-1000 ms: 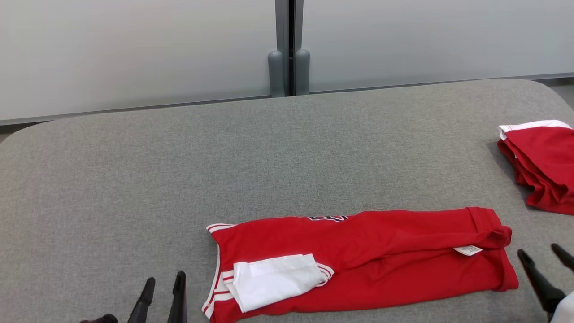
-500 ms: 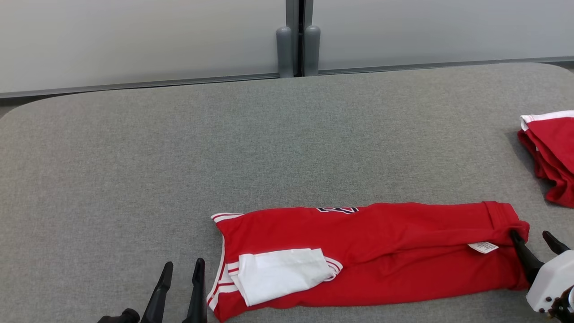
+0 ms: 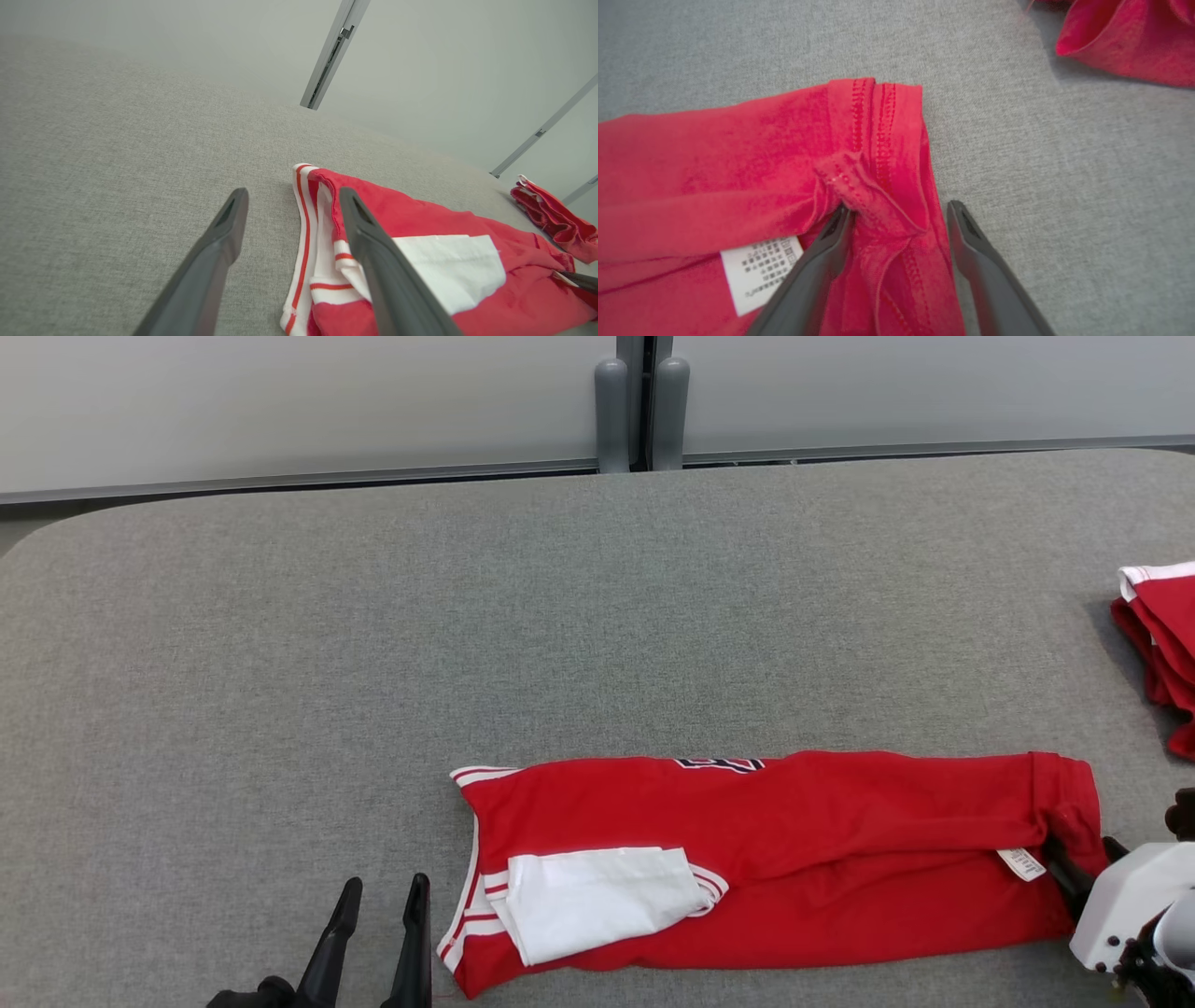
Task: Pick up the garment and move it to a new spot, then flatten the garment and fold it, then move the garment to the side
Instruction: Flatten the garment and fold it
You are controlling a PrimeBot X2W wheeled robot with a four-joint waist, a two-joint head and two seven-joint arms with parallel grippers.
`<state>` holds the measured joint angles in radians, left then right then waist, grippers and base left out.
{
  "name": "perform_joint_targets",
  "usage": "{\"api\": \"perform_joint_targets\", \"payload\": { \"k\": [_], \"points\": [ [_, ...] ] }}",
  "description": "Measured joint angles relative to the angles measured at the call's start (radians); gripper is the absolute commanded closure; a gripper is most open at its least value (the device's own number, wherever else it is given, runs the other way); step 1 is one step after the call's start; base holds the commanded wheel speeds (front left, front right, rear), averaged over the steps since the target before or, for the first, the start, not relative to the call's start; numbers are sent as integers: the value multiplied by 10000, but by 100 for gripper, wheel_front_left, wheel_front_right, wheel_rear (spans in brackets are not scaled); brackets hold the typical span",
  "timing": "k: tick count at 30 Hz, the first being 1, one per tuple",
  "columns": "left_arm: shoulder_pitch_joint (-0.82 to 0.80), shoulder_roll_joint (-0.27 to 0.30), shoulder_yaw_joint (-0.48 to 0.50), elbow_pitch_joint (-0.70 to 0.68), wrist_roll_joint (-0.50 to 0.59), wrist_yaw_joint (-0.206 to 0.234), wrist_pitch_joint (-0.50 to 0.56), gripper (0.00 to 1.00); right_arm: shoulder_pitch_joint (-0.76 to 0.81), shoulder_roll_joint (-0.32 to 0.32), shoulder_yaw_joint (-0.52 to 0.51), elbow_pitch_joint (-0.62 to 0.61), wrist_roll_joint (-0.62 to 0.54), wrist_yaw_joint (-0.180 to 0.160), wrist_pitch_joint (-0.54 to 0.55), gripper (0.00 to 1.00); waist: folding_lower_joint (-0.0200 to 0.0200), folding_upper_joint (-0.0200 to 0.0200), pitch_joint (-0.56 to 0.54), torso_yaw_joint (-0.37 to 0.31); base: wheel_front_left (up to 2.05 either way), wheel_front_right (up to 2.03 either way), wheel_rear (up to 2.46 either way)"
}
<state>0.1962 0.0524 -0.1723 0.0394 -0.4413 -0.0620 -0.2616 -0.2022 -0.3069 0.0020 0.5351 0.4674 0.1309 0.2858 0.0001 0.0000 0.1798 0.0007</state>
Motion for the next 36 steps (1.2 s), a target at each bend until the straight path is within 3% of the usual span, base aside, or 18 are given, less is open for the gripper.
{"api": "perform_joint_targets", "payload": {
  "k": [2,3,4,12,14,15,23,28,32,36],
  "points": [
    [-40,-8,33,35,15,-75,2,0,-148,-40,286,40,349,0,180,0,0,0,22,33,0,0,0],
    [-76,-15,50,54,17,-86,0,0,-226,-75,462,46,556,-4,236,30,0,0,32,48,0,0,0],
    [-116,-15,67,73,31,-92,0,0,-280,-148,656,31,773,-4,282,100,0,0,37,61,0,0,0],
    [-164,-29,65,209,-82,-161,0,0,-320,-1363,1053,46,2063,4,368,100,0,0,-143,203,0,0,0],
    [-138,-29,84,213,-107,-151,0,0,-203,-1988,871,2,2236,4,399,100,-1,0,-238,268,0,0,0],
    [-81,-33,113,213,-192,-113,0,0,-92,-2598,525,-81,2493,0,399,100,-1,0,-319,328,0,0,0],
    [58,-35,188,236,-270,-115,0,0,670,-4061,-309,-851,3012,0,759,100,0,0,-583,473,0,0,0],
    [230,-33,182,244,-443,-52,0,0,1237,-4199,251,-3028,3162,-2,961,100,-1,0,-825,510,0,0,0],
    [276,-38,59,291,-476,17,0,0,1300,-3570,1400,-4951,3271,-2,1346,100,-1,0,-931,382,0,0,0],
    [299,-35,-23,380,-359,17,0,0,964,-2518,2723,-5735,2888,-2,1572,100,0,0,-907,223,0,0,0]
  ]
}}
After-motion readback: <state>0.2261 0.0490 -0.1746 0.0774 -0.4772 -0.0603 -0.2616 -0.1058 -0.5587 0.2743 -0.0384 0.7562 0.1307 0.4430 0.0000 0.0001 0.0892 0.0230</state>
